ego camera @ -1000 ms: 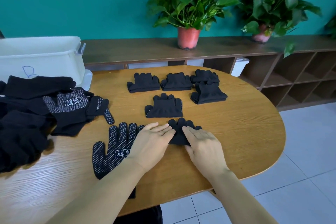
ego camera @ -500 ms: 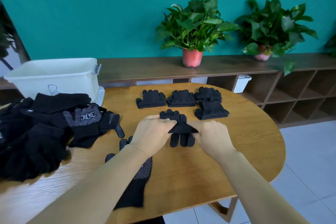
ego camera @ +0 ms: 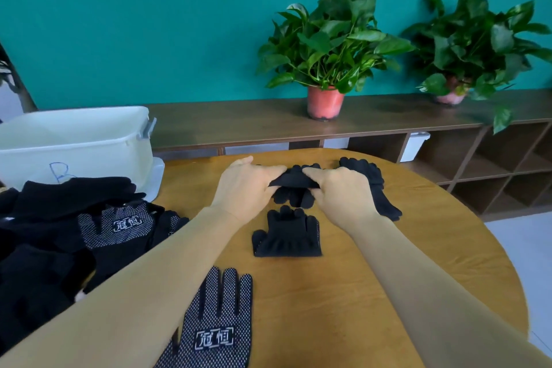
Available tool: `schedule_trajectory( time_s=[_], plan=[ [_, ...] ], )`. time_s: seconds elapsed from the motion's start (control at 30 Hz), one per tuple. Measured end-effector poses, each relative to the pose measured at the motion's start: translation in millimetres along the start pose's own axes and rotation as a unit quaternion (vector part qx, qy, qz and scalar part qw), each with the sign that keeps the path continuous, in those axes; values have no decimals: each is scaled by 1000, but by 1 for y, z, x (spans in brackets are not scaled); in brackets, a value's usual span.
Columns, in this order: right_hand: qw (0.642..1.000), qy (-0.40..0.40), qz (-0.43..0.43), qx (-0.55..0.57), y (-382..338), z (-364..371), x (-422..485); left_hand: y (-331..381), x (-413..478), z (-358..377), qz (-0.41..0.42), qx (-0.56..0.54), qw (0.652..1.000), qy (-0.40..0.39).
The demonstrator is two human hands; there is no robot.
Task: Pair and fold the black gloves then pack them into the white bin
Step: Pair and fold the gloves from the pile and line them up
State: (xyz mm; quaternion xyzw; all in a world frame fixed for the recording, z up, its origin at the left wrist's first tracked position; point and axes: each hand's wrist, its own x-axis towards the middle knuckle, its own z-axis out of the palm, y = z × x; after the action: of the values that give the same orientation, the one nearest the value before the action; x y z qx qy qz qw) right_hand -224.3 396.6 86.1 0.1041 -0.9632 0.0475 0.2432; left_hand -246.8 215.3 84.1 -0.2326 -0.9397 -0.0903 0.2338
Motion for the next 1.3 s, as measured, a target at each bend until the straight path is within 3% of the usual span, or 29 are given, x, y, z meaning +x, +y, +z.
schedule_trajectory(
  time_s=[0.07,0.13,0.27,0.37,0.5,0.63,0.83,1.07,1.3],
  plan=[
    [996,88,-24,-15,0,18,0,-7,-2,20,29,-28,998,39],
    [992,106,-61,-30,0,48,-18,-15,-20,48,54,-12,998,16],
    [993,18,-108,-48,2,99,-64,-17,-63,88,108,16,992,-60],
    [995,15,-93,-45,3,105,-66,-21,-64,94,110,30,992,-47],
    [994,1,-98,-38,3,101,-65,-22,-61,87,116,38,987,-102],
    [995,-29,-83,-38,1,88,-71,-27,-68,77,106,-35,983,-146],
    [994,-12,-107,-7,-8,86,-92,-20,-84,77,133,-68,985,-84],
    [997,54,-51,14,10,105,-93,-1,-65,102,134,-41,990,-30],
    [997,69,12,28,25,124,-71,6,-40,130,105,-33,994,7]
  ],
)
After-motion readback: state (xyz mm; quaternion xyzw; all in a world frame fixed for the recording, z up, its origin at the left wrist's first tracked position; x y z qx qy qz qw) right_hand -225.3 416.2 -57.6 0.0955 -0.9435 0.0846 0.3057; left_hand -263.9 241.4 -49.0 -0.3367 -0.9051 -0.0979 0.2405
